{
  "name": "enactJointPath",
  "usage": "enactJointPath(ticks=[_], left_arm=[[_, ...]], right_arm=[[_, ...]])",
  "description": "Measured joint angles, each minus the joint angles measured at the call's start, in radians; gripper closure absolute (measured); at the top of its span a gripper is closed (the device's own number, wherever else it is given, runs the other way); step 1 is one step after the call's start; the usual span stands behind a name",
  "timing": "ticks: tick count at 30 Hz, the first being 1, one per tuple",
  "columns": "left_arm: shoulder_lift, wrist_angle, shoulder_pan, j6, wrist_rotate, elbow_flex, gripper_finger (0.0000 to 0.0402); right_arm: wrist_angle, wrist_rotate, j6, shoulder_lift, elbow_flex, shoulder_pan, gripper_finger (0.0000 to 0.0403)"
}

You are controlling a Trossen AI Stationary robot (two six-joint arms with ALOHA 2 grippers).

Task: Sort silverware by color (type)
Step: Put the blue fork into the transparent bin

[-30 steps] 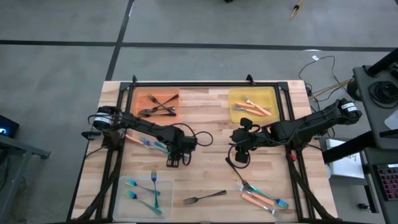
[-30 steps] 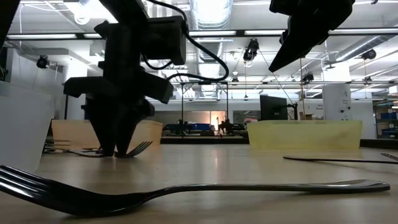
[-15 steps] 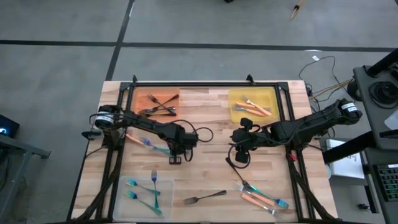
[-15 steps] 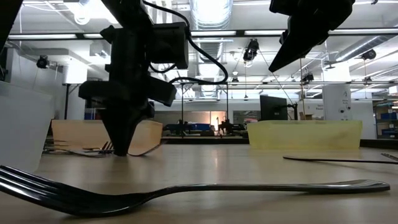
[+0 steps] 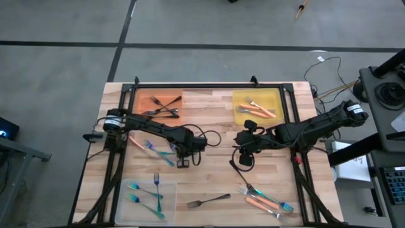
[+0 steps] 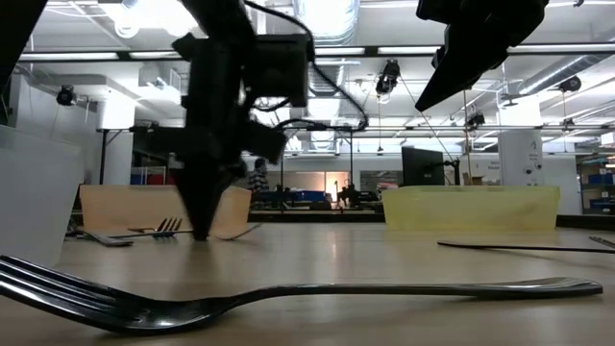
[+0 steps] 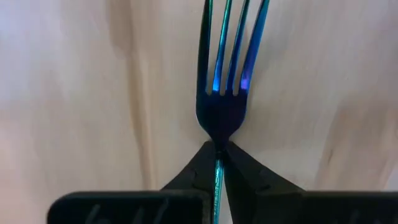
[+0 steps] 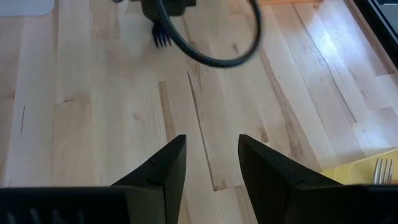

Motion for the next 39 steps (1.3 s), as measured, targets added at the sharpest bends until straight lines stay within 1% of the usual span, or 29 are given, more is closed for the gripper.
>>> enactJointPath(ticks=[2,5,7,12,16,21,26,28,33,36,39], left_arm=[[0.001,0.008,0.002,0.0,-0.026,0.035,0.04],[-0.002,-0.065,0.003,-0.014,-0.049,0.084,0.04],[-0.002,-0.085,0.002,-0.021,-0.048,0.125,0.04],[-0.003,-0.219,-0.013,-0.087,-0.054,0.257,0.0401],[-0.005,-0.323,-0.058,-0.149,-0.072,0.36,0.0401],[-0.005,-0.496,-0.171,-0.304,-0.071,0.485,0.0401],[-0.007,-0.669,-0.322,-0.572,-0.079,0.583,0.0401],[-0.008,-0.693,-0.383,-0.663,-0.065,0.591,0.0399],[-0.023,-0.689,-0.526,-0.885,0.098,0.545,0.0398],[-0.023,-0.682,-0.595,-0.99,0.14,0.514,0.0397],[-0.025,-0.65,-0.636,-1.065,0.155,0.48,0.0396]], right_arm=[[0.0,0.0,0.0,0.0,0.0,0.0,0.0266],[0.0,0.0,0.0,0.0,0.0,0.0,0.0266],[0.0,0.0,0.0,0.0,0.0,0.0,0.0266],[0.0,0.0,0.0,0.0,0.0,0.0,0.0266],[0.0,0.0,0.0,0.0,0.0,0.0,0.0266],[0.0,0.0,0.0,0.0,0.0,0.0,0.0266],[0.0,0.0,0.0,0.0,0.0,0.0,0.0266],[0.0,0.0,0.0,0.0,0.0,0.0,0.0266],[0.0,0.0,0.0,0.0,0.0,0.0,0.0266],[0.0,0.0,0.0,0.0,0.0,0.0,0.0266],[0.0,0.0,0.0,0.0,0.0,0.0,0.0266]])
